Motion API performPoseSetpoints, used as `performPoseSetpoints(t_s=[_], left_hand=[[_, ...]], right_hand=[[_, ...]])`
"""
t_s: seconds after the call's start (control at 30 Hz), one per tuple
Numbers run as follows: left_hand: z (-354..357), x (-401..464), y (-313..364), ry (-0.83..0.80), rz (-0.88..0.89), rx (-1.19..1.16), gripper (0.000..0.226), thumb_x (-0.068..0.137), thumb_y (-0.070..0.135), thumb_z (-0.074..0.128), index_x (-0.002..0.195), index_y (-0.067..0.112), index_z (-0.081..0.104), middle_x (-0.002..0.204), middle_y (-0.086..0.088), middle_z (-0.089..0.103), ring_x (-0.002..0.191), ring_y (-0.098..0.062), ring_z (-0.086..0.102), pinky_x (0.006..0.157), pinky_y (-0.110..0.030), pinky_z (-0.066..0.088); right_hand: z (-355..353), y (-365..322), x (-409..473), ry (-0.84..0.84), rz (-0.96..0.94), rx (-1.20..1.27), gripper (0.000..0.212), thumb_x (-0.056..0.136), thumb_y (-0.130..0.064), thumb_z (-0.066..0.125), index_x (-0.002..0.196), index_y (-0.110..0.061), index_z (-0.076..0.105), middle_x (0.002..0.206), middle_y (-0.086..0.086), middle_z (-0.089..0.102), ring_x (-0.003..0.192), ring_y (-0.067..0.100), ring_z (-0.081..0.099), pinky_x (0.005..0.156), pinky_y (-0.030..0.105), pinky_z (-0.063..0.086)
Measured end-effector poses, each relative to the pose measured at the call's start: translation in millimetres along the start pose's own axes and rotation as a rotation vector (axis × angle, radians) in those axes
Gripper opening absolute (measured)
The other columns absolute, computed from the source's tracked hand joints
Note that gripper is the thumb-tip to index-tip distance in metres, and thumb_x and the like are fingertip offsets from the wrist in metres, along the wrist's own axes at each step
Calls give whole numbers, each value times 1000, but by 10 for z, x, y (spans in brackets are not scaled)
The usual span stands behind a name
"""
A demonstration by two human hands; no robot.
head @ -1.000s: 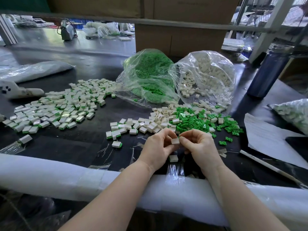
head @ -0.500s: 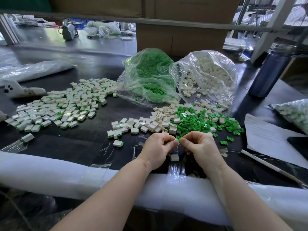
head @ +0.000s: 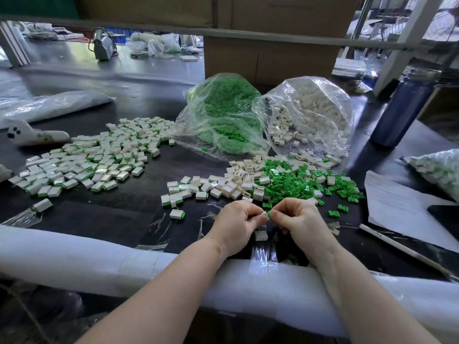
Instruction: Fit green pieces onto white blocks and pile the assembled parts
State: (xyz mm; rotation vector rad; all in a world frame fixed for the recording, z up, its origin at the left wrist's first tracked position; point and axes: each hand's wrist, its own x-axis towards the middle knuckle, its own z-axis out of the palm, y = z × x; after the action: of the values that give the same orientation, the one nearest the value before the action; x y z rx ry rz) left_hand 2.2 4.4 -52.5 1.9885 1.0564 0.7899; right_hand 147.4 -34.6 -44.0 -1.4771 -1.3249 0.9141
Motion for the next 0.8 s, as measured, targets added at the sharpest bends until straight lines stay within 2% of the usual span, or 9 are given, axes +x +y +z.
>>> performPoseSetpoints(t_s=[0.23, 0.4, 0.8], left_hand=[[-10, -6, 40, -16, 36, 94, 17, 89, 18, 60, 92, 6, 71, 76, 6, 50, 78, -12, 50, 76, -25, 41], [-15, -18, 60, -17, 57, 140, 18, 89, 19, 60, 90, 5, 71, 74, 7, 46, 77, -15, 50, 77, -28, 41], [-11, -25, 50, -4, 84, 191, 19, 90, 20, 59, 91, 5, 71, 70, 11, 41, 75, -12, 45, 71, -20, 36]], right_hand=[[-18, 5, -6, -34, -6, -9, 20, 83, 1, 64, 66, -10, 62, 48, -8, 59, 45, -2, 49, 48, 11, 39], [-25, 14, 2, -36, -4, -31, 21, 82, 0, 64, 65, -12, 62, 59, 3, 61, 46, -1, 47, 49, 13, 39], [-26, 32, -5, -59, -31, -51, 22, 83, 1, 64, 67, -14, 62, 54, -7, 60, 50, -1, 51, 52, 12, 41]])
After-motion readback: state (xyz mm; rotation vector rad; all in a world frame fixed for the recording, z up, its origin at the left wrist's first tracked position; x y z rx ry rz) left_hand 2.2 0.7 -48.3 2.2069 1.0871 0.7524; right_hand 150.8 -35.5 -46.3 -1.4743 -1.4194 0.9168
